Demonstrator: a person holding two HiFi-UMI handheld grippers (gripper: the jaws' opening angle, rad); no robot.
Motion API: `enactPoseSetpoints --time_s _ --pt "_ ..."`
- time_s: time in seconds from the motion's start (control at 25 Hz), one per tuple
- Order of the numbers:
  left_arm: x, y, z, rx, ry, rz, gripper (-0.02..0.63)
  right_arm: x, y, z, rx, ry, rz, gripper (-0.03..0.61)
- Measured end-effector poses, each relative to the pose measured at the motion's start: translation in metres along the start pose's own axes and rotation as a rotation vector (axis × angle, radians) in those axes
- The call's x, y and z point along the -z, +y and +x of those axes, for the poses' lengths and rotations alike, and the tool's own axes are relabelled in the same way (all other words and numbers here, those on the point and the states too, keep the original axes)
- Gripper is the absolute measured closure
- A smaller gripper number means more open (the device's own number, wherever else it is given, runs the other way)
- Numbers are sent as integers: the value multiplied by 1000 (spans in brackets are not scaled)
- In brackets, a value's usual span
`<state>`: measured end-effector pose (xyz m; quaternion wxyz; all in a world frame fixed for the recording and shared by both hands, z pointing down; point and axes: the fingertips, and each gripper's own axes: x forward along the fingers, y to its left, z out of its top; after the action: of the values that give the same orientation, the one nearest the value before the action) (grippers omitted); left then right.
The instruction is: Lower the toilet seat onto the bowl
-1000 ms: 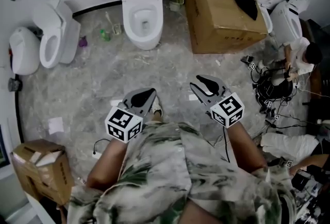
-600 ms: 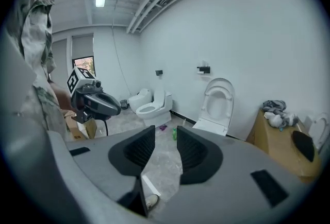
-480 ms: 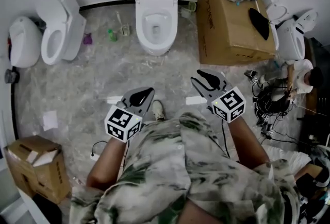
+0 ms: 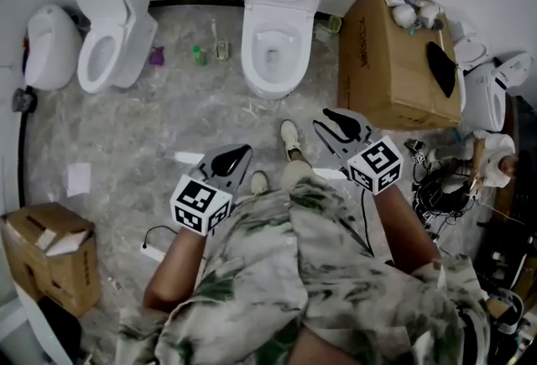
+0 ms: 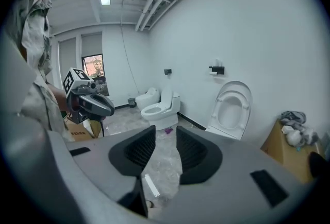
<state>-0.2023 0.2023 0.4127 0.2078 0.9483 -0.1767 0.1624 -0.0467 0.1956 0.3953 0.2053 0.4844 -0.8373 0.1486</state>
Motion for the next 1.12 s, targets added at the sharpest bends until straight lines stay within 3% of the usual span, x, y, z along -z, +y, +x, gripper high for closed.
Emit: enactPoseSetpoints --time_s 0.32,0.72,1.12 --pt "-36 51 37 -106 5 -36 592 -24 -77 59 -73 -22 -28 433" --pt "-109 95 139 -173 27 -46 592 -42 -238 119 -101 -6 -55 433" --pt "-142 122 190 -260 40 -95 592 -52 -374 176 -97 31 -108 433"
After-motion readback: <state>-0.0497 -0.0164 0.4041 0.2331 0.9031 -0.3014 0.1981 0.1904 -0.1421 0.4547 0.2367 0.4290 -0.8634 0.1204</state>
